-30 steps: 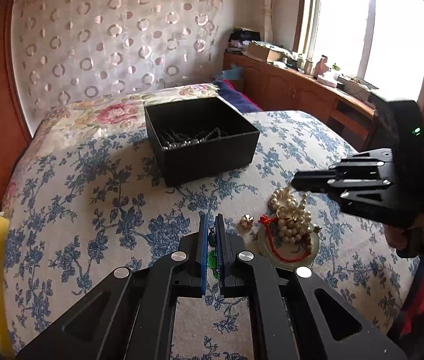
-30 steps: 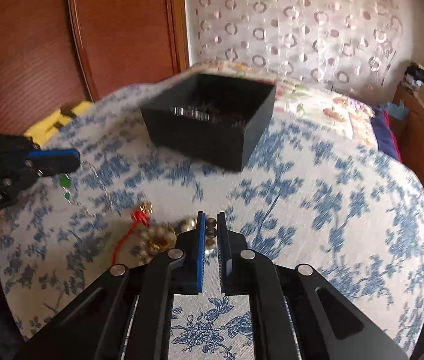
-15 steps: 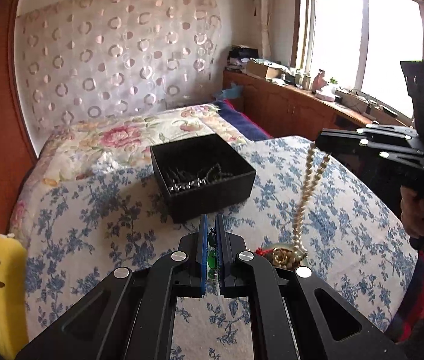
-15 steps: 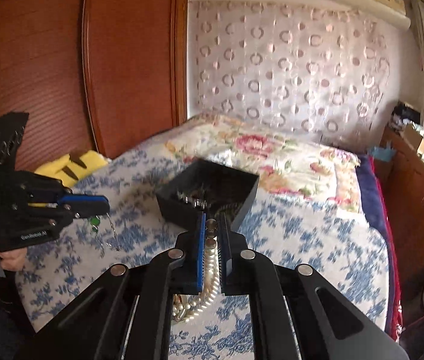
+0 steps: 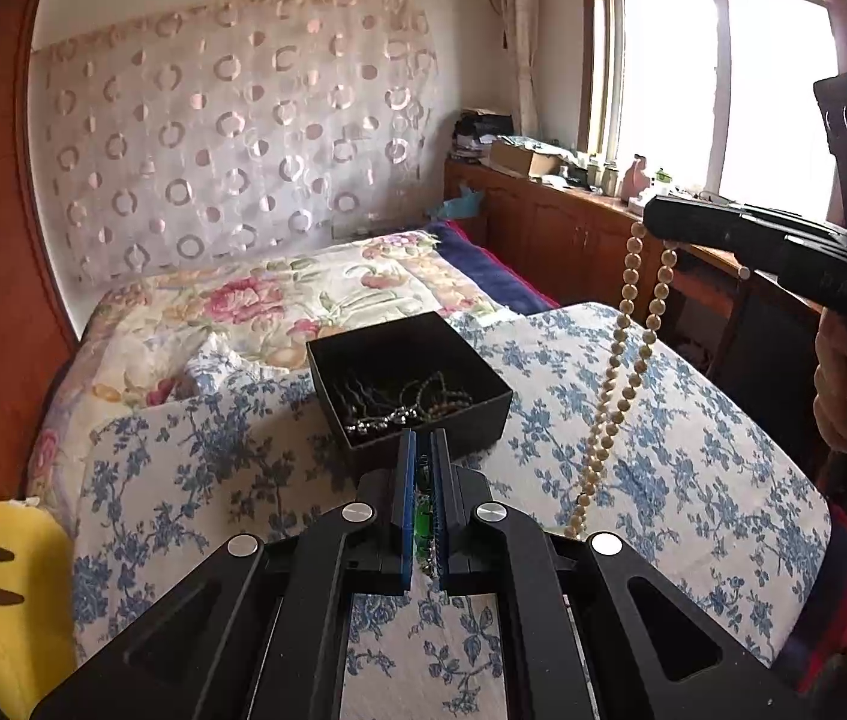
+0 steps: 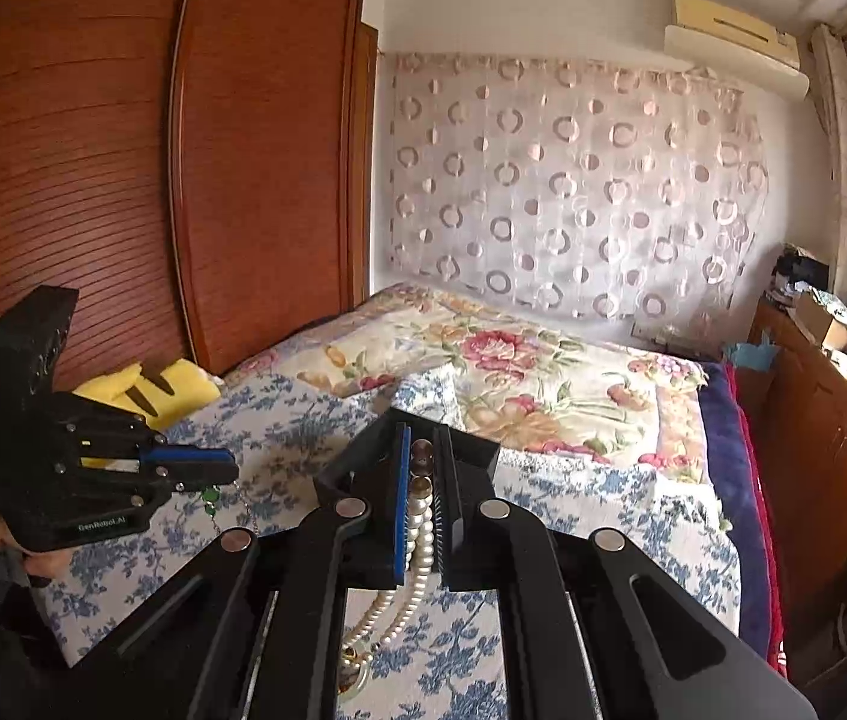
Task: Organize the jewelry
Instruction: 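Carry the bead necklace with the right tool while the left tool carries the green pendant to the box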
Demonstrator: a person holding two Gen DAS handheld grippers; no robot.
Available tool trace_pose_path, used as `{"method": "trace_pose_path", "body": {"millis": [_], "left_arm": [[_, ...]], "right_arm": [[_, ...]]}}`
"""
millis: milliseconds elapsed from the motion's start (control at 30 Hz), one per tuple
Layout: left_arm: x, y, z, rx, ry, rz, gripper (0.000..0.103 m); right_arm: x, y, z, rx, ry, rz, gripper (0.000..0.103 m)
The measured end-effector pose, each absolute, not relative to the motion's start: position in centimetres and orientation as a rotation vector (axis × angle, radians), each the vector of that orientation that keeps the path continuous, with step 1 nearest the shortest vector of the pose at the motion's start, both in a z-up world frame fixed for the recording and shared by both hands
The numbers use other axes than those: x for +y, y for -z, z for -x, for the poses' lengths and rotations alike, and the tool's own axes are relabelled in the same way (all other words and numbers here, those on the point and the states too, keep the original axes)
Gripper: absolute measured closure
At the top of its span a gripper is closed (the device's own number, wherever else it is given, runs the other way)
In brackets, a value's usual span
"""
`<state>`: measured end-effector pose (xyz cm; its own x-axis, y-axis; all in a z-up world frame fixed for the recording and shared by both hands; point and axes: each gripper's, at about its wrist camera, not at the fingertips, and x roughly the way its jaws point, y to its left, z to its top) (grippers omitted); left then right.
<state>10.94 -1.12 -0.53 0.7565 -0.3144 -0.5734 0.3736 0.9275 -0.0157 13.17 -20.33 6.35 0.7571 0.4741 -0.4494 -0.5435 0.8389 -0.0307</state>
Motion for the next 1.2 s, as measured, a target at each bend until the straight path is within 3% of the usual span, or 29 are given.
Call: {"method": "trace_pose_path", "body": {"millis": [1200], "left_arm": [[-0.5,-2.6,-18.2,0.584,0.344,-0.086,0.099]], "right_arm": [[-16.7,-11.0,-20.2,0.391,-0.535,0.177,0.095]]}}
